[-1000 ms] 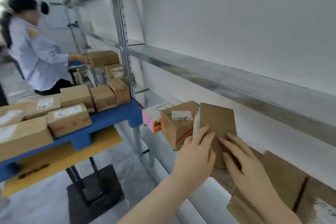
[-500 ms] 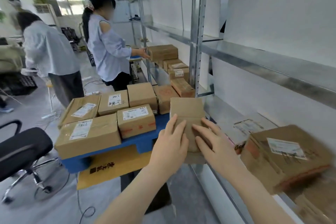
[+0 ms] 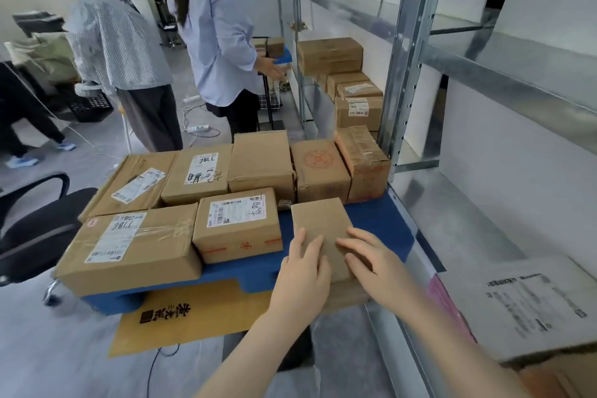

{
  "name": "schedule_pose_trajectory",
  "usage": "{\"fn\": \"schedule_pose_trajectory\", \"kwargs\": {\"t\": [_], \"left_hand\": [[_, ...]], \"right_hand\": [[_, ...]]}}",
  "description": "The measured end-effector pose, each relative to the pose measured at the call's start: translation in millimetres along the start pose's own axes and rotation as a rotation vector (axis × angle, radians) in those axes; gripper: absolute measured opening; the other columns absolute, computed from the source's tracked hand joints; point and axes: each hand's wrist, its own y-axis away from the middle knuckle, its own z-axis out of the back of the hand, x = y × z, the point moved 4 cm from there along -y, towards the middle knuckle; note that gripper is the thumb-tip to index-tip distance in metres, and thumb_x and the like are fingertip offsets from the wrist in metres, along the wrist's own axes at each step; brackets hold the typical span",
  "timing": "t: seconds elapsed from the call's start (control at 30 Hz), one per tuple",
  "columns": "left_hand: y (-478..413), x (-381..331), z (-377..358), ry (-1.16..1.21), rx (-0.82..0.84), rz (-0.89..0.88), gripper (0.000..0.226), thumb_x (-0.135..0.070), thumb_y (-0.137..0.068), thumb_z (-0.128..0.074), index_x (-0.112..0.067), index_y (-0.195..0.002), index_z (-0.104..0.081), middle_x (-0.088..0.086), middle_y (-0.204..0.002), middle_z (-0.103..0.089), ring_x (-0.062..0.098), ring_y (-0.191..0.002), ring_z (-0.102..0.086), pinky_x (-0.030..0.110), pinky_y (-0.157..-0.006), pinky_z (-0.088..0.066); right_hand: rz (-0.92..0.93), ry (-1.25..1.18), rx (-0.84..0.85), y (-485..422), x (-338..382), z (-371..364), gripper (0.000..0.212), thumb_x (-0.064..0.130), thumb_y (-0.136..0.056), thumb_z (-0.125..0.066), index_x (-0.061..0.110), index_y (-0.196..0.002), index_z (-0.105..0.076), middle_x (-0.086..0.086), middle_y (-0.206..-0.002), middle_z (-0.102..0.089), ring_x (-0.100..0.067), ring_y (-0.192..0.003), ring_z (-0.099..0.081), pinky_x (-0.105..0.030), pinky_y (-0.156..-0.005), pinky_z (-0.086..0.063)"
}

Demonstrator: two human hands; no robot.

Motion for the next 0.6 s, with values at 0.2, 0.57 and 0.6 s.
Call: {"fn": "schedule_pose_trajectory", "kwargs": {"t": [0.2, 0.57, 0.6], "left_hand": [[-43, 19, -28, 0.050, 0.037, 0.161, 0.047, -0.033, -0.099, -0.033, -0.025, -0.145, -0.030, -0.003, -0.159, -0.003, 0.028, -0.133, -0.035, 0.042, -0.105, -0.037], [-84, 29, 0, -0.277, -0.135, -0.016, 0.046, -0.024, -0.094, -0.039, -0.018, -0.139, -0.040, 0.005, -0.150, -0.032, 0.029, -0.127, -0.037, 0.040, -0.099, -0.039], [-96, 30, 10, -0.380, -0.150, -0.069, 0.046, -0.023, -0.093, -0.039, -0.018, -0.138, -0.041, 0.005, -0.147, -0.036, 0.030, -0.128, -0.036, 0.042, -0.102, -0.035]], "right_hand": [[-0.008, -0.009, 0.155, -55, -48, -24, 0.035, 0.020, -0.097, -0.046, 0.032, -0.130, -0.054, 0.014, -0.147, -0.035, -0.002, -0.131, -0.034, -0.019, -0.102, -0.030], [0.024, 0.300, 0.327, -105, -66, -23, 0.040, 0.031, -0.097, -0.042, 0.040, -0.136, -0.043, 0.013, -0.153, -0.025, -0.015, -0.136, -0.027, -0.034, -0.102, -0.034], [0.003, 0.379, 0.308, -99, -61, -25, 0.043, 0.044, -0.095, -0.040, 0.041, -0.138, -0.039, 0.010, -0.155, -0.023, -0.019, -0.139, -0.022, -0.042, -0.107, -0.030]]}}
